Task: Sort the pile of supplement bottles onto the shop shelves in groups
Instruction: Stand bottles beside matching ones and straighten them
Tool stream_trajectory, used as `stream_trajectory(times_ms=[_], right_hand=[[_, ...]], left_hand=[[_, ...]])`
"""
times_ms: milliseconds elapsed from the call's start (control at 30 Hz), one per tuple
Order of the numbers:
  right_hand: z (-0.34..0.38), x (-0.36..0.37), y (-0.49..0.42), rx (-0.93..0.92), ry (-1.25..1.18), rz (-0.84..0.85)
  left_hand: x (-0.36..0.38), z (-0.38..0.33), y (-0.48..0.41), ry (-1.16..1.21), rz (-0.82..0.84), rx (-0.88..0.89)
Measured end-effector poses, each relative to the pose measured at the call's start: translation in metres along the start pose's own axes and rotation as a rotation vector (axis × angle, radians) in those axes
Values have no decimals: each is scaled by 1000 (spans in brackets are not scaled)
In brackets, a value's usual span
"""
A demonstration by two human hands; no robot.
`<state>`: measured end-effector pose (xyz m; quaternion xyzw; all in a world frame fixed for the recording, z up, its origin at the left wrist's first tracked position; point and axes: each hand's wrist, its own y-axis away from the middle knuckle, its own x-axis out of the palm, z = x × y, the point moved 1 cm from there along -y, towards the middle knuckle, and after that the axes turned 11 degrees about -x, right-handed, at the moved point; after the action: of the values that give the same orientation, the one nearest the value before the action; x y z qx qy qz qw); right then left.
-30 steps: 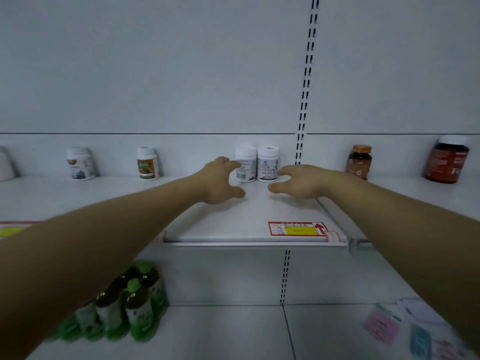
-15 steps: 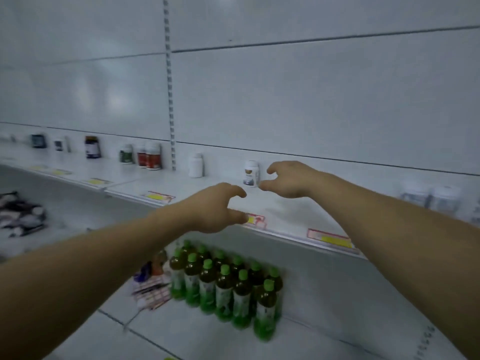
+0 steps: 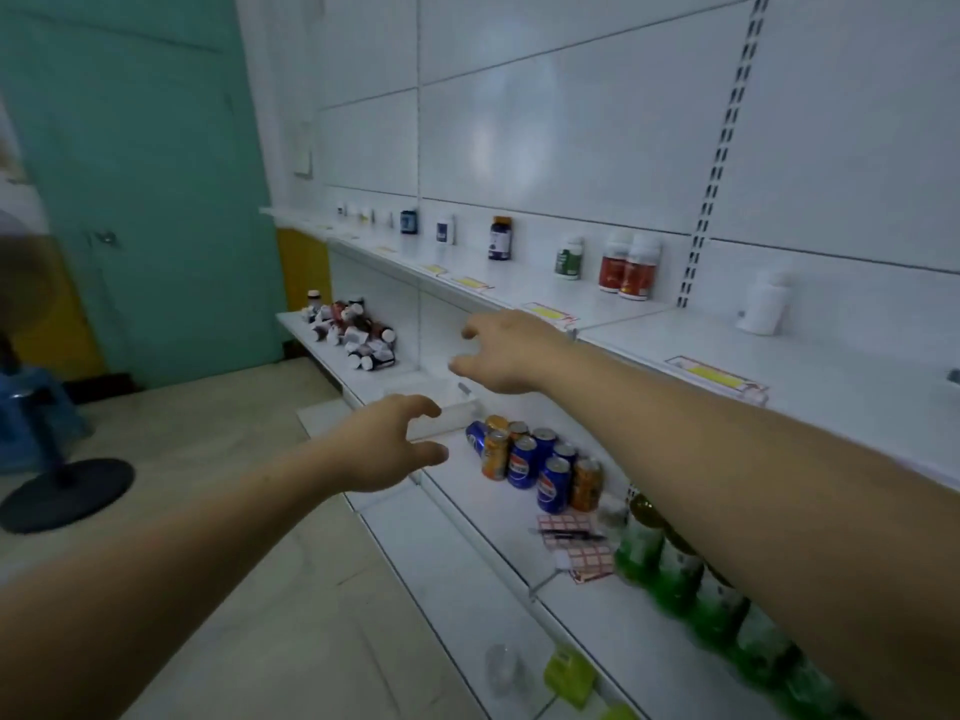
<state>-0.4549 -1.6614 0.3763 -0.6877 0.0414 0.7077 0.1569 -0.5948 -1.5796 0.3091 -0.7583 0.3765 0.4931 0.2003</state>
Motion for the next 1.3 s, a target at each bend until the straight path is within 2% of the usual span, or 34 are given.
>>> stream_trajectory(times_ms=[200, 567, 867, 1133, 1300], right_hand=[[13, 67, -113, -89, -5, 86], [-33, 142, -325, -101, -38, 176], [-34, 219, -482, -68, -89, 241], [-31, 292, -641, 89, -139, 321], [-39, 316, -709, 161, -178, 349]], left_hand=[[4, 83, -67, 8, -9, -173], [-13, 172, -250, 36, 12, -310], [-23, 264, -386, 80, 78, -285], [-49, 387, -529, 23, 170, -219], [-65, 429, -604, -30, 248, -159]])
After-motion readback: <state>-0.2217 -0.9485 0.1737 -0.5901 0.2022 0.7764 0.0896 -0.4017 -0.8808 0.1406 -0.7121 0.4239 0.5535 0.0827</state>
